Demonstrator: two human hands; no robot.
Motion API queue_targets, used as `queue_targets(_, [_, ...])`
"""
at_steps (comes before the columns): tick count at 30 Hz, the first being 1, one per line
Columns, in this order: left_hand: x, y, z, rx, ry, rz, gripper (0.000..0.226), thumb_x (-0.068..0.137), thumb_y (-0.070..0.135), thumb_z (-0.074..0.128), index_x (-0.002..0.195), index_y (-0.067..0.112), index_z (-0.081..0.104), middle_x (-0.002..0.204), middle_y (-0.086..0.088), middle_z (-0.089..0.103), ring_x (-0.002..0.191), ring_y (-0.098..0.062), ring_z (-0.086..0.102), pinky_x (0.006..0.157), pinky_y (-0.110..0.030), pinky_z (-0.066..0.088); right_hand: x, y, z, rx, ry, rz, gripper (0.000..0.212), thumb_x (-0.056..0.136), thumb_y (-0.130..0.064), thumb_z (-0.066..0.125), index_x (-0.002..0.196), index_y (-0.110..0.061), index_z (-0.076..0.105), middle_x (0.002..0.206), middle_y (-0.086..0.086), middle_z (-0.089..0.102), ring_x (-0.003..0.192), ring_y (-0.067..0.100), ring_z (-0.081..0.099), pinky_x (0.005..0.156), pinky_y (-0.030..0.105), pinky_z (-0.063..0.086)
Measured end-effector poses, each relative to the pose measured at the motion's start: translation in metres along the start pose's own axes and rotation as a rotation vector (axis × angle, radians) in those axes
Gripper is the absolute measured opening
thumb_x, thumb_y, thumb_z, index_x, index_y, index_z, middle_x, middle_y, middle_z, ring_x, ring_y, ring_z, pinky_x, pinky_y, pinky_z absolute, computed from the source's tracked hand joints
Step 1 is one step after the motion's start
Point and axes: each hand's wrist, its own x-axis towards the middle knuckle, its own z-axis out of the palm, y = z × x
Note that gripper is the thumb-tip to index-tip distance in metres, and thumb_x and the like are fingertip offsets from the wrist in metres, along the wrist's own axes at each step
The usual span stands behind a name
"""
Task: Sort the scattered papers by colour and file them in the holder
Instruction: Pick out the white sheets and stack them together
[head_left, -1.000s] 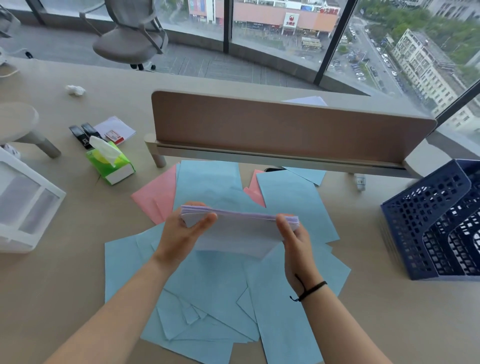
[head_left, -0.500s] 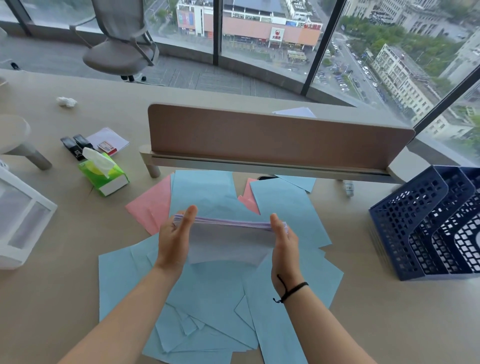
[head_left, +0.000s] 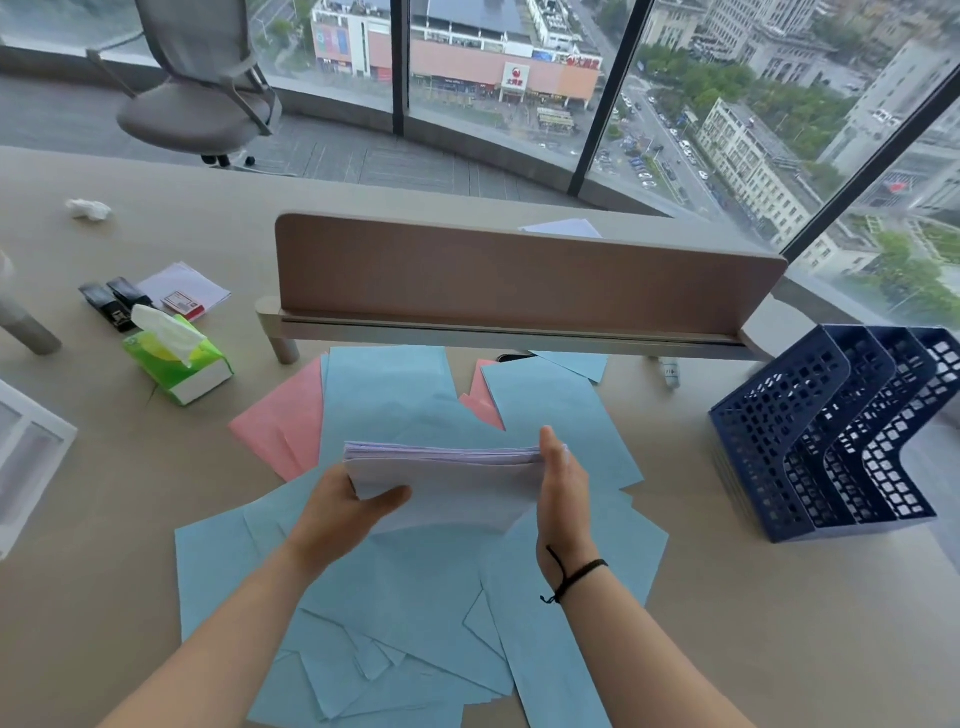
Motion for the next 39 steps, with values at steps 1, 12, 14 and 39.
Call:
queue_targets(1, [0.001, -0.005, 0.002, 0.003, 0.008, -0.012, 0.042, 0.081, 0.004, 0.078, 0.083, 0.046, 0.077, 0.09, 0.023, 0.075, 0.087, 0.002, 0.07, 0.071, -0.008, 0.05, -0.002, -0.001, 0.0, -0.014, -0.005, 0.001, 0.059, 0.064, -0.071, 0.059, 0.082, -0.017, 0.044, 0.084, 0.0, 0.03, 0.073, 0.015, 0.029, 0.064, 0.035, 0.025])
queue_targets(12, [0.005, 0.011, 0.016, -0.138, 0.045, -0.096, 0.026, 0.067, 0.031, 0.081, 0.09, 0.019, 0.078, 0.098, -0.008, 0.077, 0.088, -0.022, 0.069, 0.088, -0.048, 0.054, 0.012, 0.036, -0.046, -0.262, -0.239, 0.011, 0.037, 0.082, -0.007, 0.076, 0.114, -0.021, 0.066, 0.11, -0.004, 0.075, 0.106, 0.016, 0.07, 0.081, 0.024, 0.055])
queue_targets(14, [0.004, 0.018, 0.024, -0.162, 0.044, -0.11, 0.032, 0.065, 0.035, 0.08, 0.092, 0.018, 0.078, 0.099, -0.009, 0.077, 0.09, -0.026, 0.07, 0.088, -0.05, 0.055, 0.014, 0.041, -0.056, -0.335, -0.256, 0.06, 0.04, 0.081, -0.001, 0.071, 0.115, -0.021, 0.062, 0.114, -0.002, 0.072, 0.11, 0.02, 0.067, 0.088, 0.029, 0.056])
queue_targets(39, [0.019, 0.019, 0.355, -0.106, -0.218, -0.596, 0.041, 0.083, -0.013, 0.044, 0.115, 0.008, 0.058, 0.101, -0.013, 0.071, 0.084, -0.032, 0.069, 0.077, -0.047, 0.058, 0.084, 0.064, -0.365, -0.461, -0.009, 0.356, 0.019, 0.089, -0.012, 0.064, 0.103, -0.017, 0.053, 0.098, 0.001, 0.063, 0.088, 0.025, 0.065, 0.073, 0.036, 0.055])
